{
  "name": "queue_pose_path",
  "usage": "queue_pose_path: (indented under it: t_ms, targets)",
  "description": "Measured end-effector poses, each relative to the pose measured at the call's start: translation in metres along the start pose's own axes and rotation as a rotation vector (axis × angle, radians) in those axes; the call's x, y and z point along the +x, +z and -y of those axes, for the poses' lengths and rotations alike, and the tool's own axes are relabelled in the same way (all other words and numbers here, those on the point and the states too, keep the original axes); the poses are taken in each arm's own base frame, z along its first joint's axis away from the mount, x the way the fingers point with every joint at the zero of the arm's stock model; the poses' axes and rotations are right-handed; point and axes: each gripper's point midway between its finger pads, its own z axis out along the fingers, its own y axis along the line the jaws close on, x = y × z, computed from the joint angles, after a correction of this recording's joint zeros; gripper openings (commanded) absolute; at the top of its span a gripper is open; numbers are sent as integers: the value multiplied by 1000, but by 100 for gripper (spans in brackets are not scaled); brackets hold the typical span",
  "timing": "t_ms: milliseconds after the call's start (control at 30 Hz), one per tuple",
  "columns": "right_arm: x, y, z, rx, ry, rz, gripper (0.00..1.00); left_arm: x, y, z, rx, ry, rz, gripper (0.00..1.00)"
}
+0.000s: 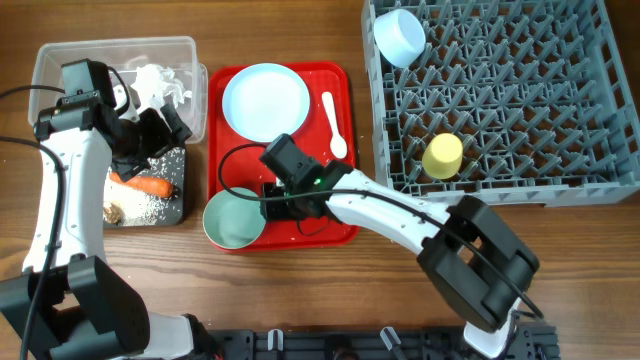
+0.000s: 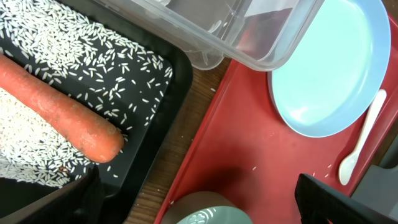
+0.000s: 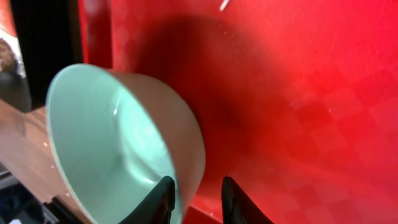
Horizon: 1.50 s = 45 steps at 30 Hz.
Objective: Sort waste into correct bins and load items into the dishwasher rack
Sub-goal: 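Grasp the pale green bowl on the red tray with the right gripper, then set the pale green bowl into the rack with the right gripper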
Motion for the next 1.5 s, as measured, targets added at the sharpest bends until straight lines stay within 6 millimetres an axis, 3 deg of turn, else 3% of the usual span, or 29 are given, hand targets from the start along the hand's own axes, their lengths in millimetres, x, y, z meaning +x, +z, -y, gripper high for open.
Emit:
queue_pose_path:
  t_ms: [167, 400, 500, 567, 633, 733, 833, 933, 1067, 1133, 1200, 1400, 1500]
  targets:
    - [4, 18, 12, 29, 44, -24, 4, 0, 0, 0, 0, 0, 0, 100]
    - [2, 18, 14, 36, 52, -17, 4, 0, 0, 0, 0, 0, 0, 100]
    - [-3, 7, 21, 47, 49, -14, 4, 0, 0, 0, 0, 0, 1, 100]
    - [-25, -24, 20, 20, 21, 53, 4, 0, 0, 0, 0, 0, 0, 100]
    - [-52, -73, 19, 9, -20, 174, 4, 0, 0, 0, 0, 0, 0, 100]
    - [-86, -157, 35, 100, -47, 419, 4, 0, 0, 0, 0, 0, 0, 100]
    - [-115, -245, 68, 344, -41, 739, 4, 0, 0, 0, 0, 0, 0, 100]
    - [-125, -300, 103, 649, -56, 916, 4, 0, 0, 0, 0, 0, 0, 100]
    - [-127, -347, 138, 1096, -102, 993, 4, 0, 0, 0, 0, 0, 0, 100]
    - [-138, -355, 145, 1268, -145, 987, 4, 0, 0, 0, 0, 0, 1, 100]
    - [-154, -349, 158, 1410, -200, 926, 4, -1, 0, 0, 1, 1, 2, 100]
    - [-193, -320, 211, 1652, -284, 731, 4, 0, 0, 0, 0, 0, 0, 100]
    - [-199, -313, 232, 1709, -301, 651, 4, 0, 0, 0, 0, 0, 0, 100]
